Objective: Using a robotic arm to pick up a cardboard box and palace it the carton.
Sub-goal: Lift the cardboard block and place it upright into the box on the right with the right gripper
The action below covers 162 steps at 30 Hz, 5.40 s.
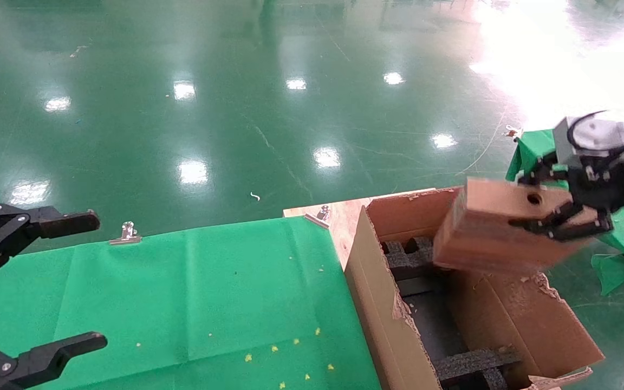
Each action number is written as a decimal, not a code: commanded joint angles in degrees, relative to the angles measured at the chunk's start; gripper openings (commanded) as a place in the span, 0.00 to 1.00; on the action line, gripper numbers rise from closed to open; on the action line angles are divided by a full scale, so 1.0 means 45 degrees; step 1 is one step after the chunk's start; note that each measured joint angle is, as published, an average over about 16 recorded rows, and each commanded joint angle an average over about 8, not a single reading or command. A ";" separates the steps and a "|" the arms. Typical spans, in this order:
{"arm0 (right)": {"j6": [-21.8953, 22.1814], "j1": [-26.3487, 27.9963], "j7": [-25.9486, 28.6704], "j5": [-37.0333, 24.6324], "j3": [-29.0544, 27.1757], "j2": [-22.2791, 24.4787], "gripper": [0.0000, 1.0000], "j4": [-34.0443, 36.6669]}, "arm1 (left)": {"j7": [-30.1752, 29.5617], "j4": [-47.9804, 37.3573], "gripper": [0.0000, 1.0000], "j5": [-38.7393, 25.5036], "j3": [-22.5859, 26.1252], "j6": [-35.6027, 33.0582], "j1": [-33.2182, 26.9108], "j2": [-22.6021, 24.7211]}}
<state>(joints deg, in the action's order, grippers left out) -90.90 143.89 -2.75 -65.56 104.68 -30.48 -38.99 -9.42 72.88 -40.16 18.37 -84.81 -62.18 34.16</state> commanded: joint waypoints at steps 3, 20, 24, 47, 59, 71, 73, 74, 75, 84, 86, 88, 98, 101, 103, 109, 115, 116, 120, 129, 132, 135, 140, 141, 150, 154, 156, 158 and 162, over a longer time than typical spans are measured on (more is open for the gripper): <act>0.0159 0.0042 0.0155 0.0305 0.0612 0.0387 0.00 0.0203 | 0.0001 0.0000 1.00 0.0001 0.0001 0.0001 0.0000 -0.0001; 0.3665 -0.1630 0.5176 0.2447 0.0666 0.3759 0.00 -0.0370 | 0.0004 0.0000 1.00 0.0005 0.0007 0.0003 -0.0002 -0.0003; 0.4801 -0.1787 0.6651 0.2394 0.0772 0.4805 0.00 -0.1816 | 0.0004 0.0000 1.00 0.0006 0.0009 0.0004 -0.0002 -0.0003; 0.6512 -0.1841 0.8763 0.1968 0.0940 0.6026 0.00 -0.4032 | 0.0007 -0.0005 1.00 0.0012 0.0010 0.0009 -0.0002 -0.0005; 0.8673 -0.2674 1.0662 0.1044 0.1692 0.5005 0.00 -0.4131 | 0.0010 -0.0009 1.00 0.0015 0.0015 0.0009 -0.0005 -0.0005; 0.9843 -0.3149 1.2754 -0.0364 0.2360 0.4489 0.00 -0.4939 | 0.0012 -0.0009 1.00 0.0018 0.0019 0.0010 -0.0006 -0.0007; 0.9949 -0.3214 1.3093 -0.0600 0.2470 0.4417 0.00 -0.5087 | 0.0012 -0.0009 1.00 0.0018 0.0020 0.0010 -0.0007 -0.0007; 1.0005 -0.3246 1.3260 -0.0727 0.2526 0.4381 0.00 -0.5162 | 0.0012 -0.0009 1.00 0.0018 0.0020 0.0010 -0.0007 -0.0007; 1.0060 -0.3279 1.3424 -0.0856 0.2583 0.4342 0.00 -0.5236 | 0.0013 -0.0009 1.00 0.0019 0.0020 0.0011 -0.0007 -0.0007; 1.0882 -0.3670 1.4698 -0.1900 0.3040 0.3917 0.00 -0.5711 | 0.0014 -0.0009 1.00 0.0021 0.0023 0.0012 -0.0007 -0.0009; 1.1147 -0.3817 1.5015 -0.2068 0.3147 0.3790 0.00 -0.5745 | 0.0014 -0.0009 1.00 0.0021 0.0024 0.0012 -0.0008 -0.0009; 1.1419 -0.3983 1.5316 -0.2219 0.3258 0.3663 0.00 -0.5775 | 0.0015 -0.0009 1.00 0.0022 0.0025 0.0012 -0.0008 -0.0009; 1.2640 -0.4810 1.6329 -0.2727 0.3710 0.3135 0.00 -0.5957 | 0.0016 -0.0009 1.00 0.0024 0.0028 0.0014 -0.0009 -0.0010; 1.2970 -0.5007 1.6569 -0.2921 0.3823 0.2979 0.00 -0.5997 | 0.0017 -0.0009 1.00 0.0025 0.0029 0.0014 -0.0009 -0.0011; 1.3197 -0.5130 1.6740 -0.3072 0.3896 0.2866 0.00 -0.6019 | 0.0017 -0.0009 1.00 0.0025 0.0030 0.0014 -0.0009 -0.0011; 1.3887 -0.5516 1.7403 -0.3663 0.4157 0.2461 0.00 -0.6070 | 0.0018 -0.0009 1.00 0.0026 0.0032 0.0015 -0.0009 -0.0012; 1.4448 -0.5760 1.8127 -0.4399 0.4409 0.2181 0.00 -0.6123 | 0.0019 -0.0009 1.00 0.0028 0.0034 0.0016 -0.0010 -0.0013; 1.4522 -0.5772 1.8255 -0.4539 0.4443 0.2152 0.00 -0.6123 | 0.0019 -0.0009 1.00 0.0028 0.0034 0.0016 -0.0010 -0.0013; 1.4693 -0.5752 1.8785 -0.5123 0.4573 0.2043 0.00 -0.6109 | 0.0020 -0.0009 1.00 0.0029 0.0035 0.0017 -0.0010 -0.0013; 1.4559 -0.5601 2.0002 -0.6443 0.4867 0.2010 0.00 -0.6470 | 0.0021 -0.0009 1.00 0.0031 0.0038 0.0018 -0.0011 -0.0014; 1.4603 -0.5686 2.0460 -0.6838 0.4968 0.2017 0.00 -0.6670 | 0.0022 -0.0009 1.00 0.0031 0.0039 0.0018 -0.0011 -0.0015; 1.4746 -0.5871 2.0946 -0.7212 0.5063 0.1969 0.00 -0.6783 | 0.0022 -0.0009 1.00 0.0032 0.0040 0.0019 -0.0011 -0.0015; 1.5213 -0.6420 2.1799 -0.7756 0.5210 0.1784 0.00 -0.6711 | 0.0023 -0.0009 1.00 0.0033 0.0042 0.0019 -0.0012 -0.0016; 1.5334 -0.6555 2.1962 -0.7845 0.5233 0.1732 0.00 -0.6664 | 0.0023 -0.0009 1.00 0.0033 0.0042 0.0020 -0.0012 -0.0016; 1.6442 -0.7793 2.3218 -0.8438 0.5309 0.1089 0.00 -0.5987 | 0.0025 -0.0009 1.00 0.0035 0.0045 0.0021 -0.0013 -0.0017; 1.6845 -0.8329 2.3598 -0.8560 0.5319 0.0780 0.00 -0.5640 | 0.0025 -0.0009 1.00 0.0036 0.0046 0.0021 -0.0013 -0.0018; 1.7004 -0.8578 2.3746 -0.8579 0.5328 0.0651 0.00 -0.5500 | 0.0026 -0.0009 1.00 0.0037 0.0047 0.0022 -0.0013 -0.0018; 1.7129 -0.8802 2.3866 -0.8581 0.5342 0.0544 0.00 -0.5386 | 0.0026 -0.0009 1.00 0.0037 0.0048 0.0022 -0.0013 -0.0018; 1.7275 -0.9143 2.4039 -0.8550 0.5371 0.0385 0.00 -0.5227 | 0.0027 -0.0009 1.00 0.0038 0.0049 0.0022 -0.0013 -0.0019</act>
<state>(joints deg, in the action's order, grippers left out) -13.34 102.92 105.32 -103.96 128.83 -28.77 -62.52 -9.30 72.84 -39.98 18.59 -84.71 -62.24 34.08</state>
